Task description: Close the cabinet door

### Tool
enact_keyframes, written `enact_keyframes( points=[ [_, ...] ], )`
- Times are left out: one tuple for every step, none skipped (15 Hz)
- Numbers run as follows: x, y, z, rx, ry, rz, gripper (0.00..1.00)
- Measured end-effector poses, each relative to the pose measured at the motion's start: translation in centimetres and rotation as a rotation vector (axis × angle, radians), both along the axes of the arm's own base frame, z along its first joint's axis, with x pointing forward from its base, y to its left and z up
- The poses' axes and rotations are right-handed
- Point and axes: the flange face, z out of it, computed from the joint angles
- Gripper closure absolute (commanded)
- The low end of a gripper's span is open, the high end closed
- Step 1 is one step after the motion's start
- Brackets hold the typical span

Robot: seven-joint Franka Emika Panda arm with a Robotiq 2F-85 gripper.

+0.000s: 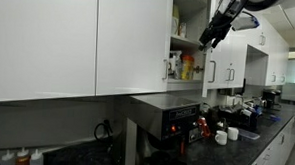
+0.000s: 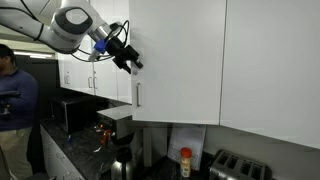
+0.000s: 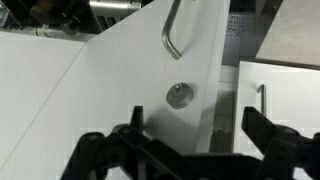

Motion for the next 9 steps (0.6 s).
enact_keyframes(
  points=[
    [0.5,0.3,-0.1,-0.004,0.003,0.018,0.0],
    [1.1,0.7,-0.2,-0.008,0.006,0.037,0.0],
    [1.7,1.1,-0.4,-0.012,0.008,0.057,0.0],
    [2.2,1.5,-0.5,-0.016,0.01,0.077,0.0],
    [2.7,1.9,-0.7,-0.019,0.013,0.095,0.0],
    [3.2,2.3,-0.9,-0.023,0.016,0.113,0.0],
    [3.6,2.6,-1.0,-0.027,0.017,0.13,0.0],
    [4.1,2.9,-1.1,-0.031,0.018,0.146,0.0],
    [4.6,3.2,-1.1,-0.038,0.018,0.164,0.0]
  ],
)
